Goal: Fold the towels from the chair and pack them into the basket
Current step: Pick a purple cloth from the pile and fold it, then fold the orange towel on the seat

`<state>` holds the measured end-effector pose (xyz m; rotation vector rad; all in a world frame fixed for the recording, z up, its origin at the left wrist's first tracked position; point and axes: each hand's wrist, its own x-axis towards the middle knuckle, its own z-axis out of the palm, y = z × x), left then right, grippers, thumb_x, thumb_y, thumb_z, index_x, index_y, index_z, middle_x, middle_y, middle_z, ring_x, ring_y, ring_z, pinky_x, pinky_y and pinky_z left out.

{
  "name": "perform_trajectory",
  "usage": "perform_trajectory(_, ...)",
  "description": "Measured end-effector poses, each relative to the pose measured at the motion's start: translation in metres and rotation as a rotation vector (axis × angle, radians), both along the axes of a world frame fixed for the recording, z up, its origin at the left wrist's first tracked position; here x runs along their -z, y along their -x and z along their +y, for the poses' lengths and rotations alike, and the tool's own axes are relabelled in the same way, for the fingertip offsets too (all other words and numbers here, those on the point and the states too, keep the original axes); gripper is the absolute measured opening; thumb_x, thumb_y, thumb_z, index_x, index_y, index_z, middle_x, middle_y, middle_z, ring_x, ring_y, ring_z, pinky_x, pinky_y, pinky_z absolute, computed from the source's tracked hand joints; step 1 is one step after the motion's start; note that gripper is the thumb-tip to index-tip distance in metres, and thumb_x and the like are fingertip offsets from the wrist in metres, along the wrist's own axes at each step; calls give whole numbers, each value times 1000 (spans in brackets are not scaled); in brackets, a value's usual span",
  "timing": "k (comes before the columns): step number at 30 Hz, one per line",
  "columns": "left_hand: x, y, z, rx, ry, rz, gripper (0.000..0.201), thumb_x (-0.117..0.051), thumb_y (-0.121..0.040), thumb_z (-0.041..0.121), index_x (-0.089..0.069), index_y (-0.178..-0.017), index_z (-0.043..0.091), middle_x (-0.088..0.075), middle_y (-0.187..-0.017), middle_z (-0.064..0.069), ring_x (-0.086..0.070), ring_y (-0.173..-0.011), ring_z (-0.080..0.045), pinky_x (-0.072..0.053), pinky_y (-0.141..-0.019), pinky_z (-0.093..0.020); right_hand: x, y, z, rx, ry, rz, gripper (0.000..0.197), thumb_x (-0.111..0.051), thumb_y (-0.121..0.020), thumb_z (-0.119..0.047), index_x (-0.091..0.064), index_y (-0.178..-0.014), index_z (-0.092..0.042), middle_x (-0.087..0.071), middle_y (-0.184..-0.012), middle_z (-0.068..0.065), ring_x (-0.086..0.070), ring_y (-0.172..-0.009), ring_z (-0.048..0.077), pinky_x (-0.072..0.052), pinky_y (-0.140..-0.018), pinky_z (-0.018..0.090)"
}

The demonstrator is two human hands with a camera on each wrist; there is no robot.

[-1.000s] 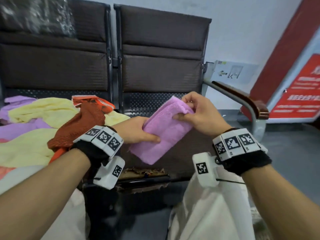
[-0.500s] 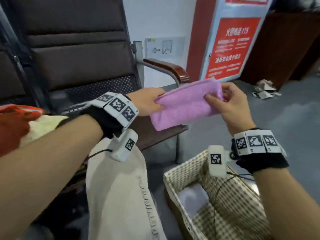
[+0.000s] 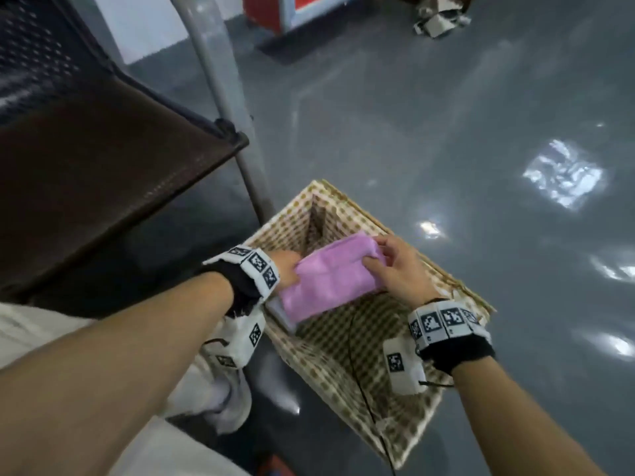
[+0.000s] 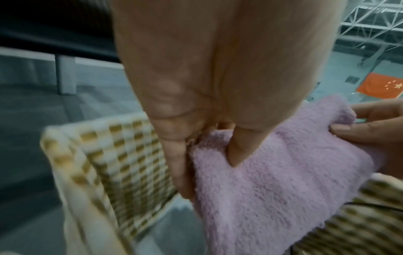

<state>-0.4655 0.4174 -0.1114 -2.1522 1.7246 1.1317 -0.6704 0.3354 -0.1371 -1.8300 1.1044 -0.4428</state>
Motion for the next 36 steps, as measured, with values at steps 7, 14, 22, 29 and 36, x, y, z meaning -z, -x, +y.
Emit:
perform_trajectory(7, 69, 16, 16, 54, -216, -18, 36, -42, -99, 24, -52, -125, 3, -57, -124, -11, -54, -116, -27, -42, -84, -21, 40, -20, -1, -135, 68, 353, 30, -55, -92, -22, -61, -121, -13, -66, -112, 4, -56, -93, 14, -35, -80, 20)
perform_trajectory(14, 49, 6, 24, -94, -65, 25, 36, -44, -97, 19, -56, -130, 12, -53, -137, -6, -50, -125, -23, -39, -104, -30, 62, -32, 10, -185, -57, 697, 21, -53, -91, -14, -61, -109, -5, -65, -107, 15, -62, -98, 31, -48, -79, 31)
perform_trajectory(22, -58, -48, 45, -294, 257, 71, 21, -53, -92, 28, -67, -108, 27, -65, -115, 3, -61, -105, -17, -46, -86, -27, -48, -92, 15, -255, 222, 415, 20, -56, -89, -17, -69, -104, -13, -70, -106, 5, -64, -100, 22, -47, -85, 27)
perform_trajectory(29, -186, -130, 124, -586, 704, 21, 10, -60, -86, 26, -67, -84, 33, -69, -83, 11, -65, -87, -12, -48, -79, -26, -189, -216, 57, -481, 507, 131, 13, -62, -87, -19, -72, -95, -17, -73, -97, 1, -64, -96, 17, -37, -78, 15)
perform_trajectory(36, -251, -225, 270, -878, 949, -152, 5, -63, -85, 29, -63, -80, 31, -66, -81, 12, -64, -86, -14, -50, -83, -32, -282, -366, 156, -812, 754, 57, 13, -58, -89, -21, -69, -95, -19, -71, -98, 2, -62, -96, 19, -39, -76, 21)
